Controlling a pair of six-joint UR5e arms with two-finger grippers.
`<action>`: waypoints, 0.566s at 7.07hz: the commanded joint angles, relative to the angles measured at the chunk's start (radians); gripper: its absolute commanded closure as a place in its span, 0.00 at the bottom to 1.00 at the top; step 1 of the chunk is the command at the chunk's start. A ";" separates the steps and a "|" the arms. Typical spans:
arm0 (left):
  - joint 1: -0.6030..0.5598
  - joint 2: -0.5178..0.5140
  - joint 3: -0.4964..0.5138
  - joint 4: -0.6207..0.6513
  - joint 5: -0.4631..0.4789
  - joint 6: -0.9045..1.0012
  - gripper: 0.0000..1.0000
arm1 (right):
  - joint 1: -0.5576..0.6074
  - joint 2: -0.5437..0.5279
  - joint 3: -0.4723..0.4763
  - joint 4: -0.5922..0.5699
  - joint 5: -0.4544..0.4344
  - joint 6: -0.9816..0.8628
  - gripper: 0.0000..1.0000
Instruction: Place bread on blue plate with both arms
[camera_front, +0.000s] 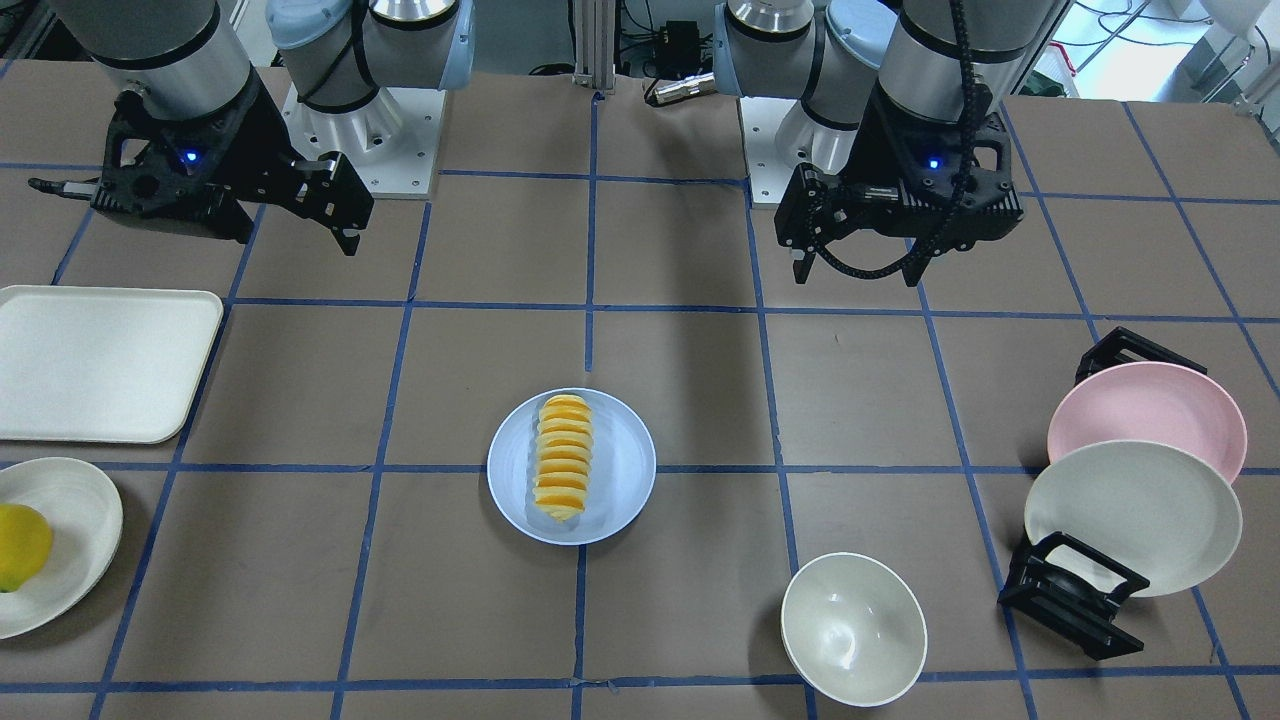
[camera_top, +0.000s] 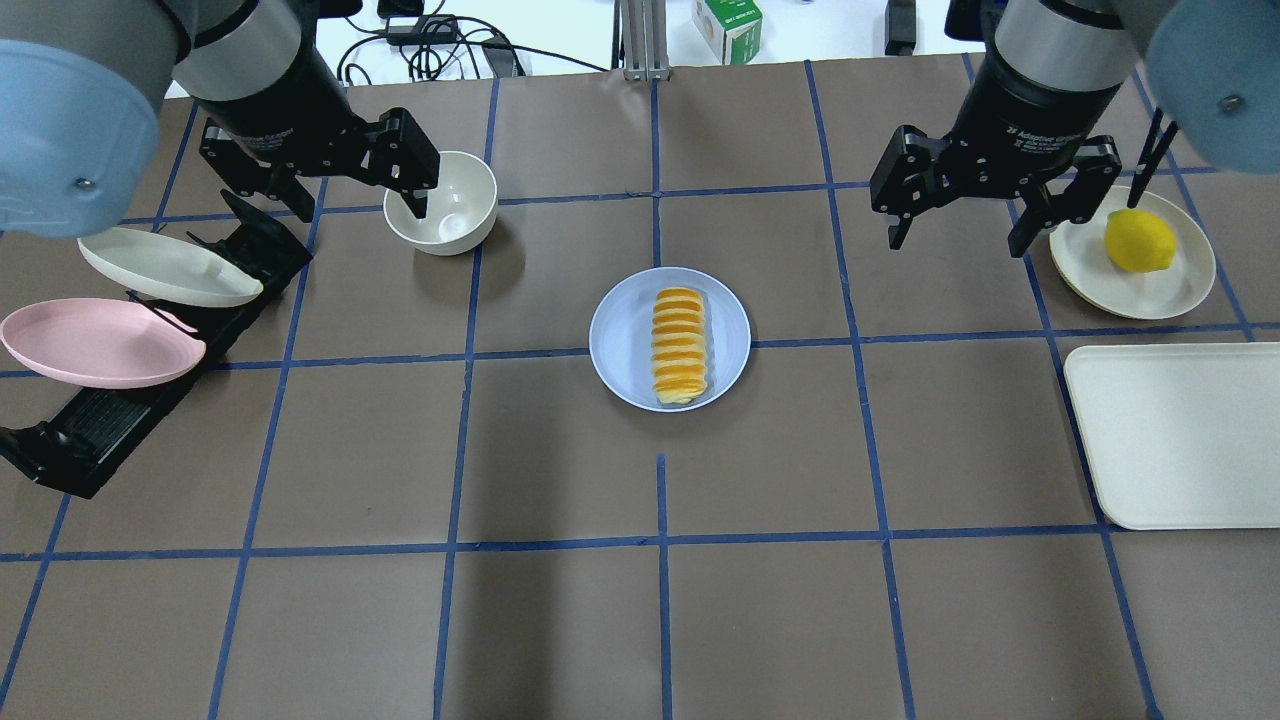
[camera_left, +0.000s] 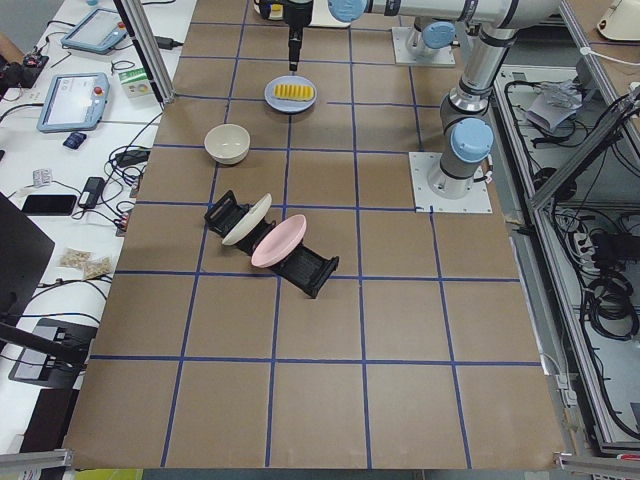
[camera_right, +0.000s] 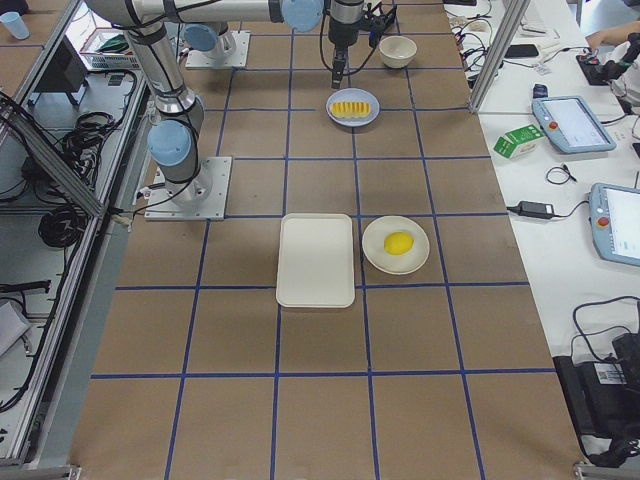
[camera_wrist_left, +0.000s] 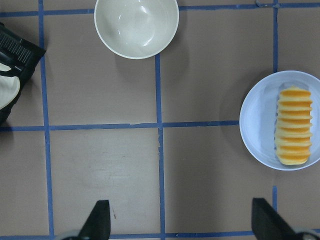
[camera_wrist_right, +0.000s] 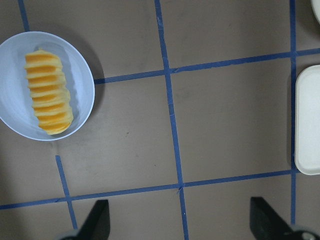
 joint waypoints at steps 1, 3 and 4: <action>0.000 0.000 0.000 0.000 0.000 0.000 0.00 | 0.000 0.000 0.001 -0.002 -0.003 0.001 0.00; 0.000 0.000 0.000 0.000 0.000 0.000 0.00 | 0.000 0.000 0.002 -0.002 0.000 0.002 0.00; 0.000 0.000 0.000 0.000 0.000 0.000 0.00 | 0.000 0.000 0.002 -0.002 -0.011 -0.001 0.00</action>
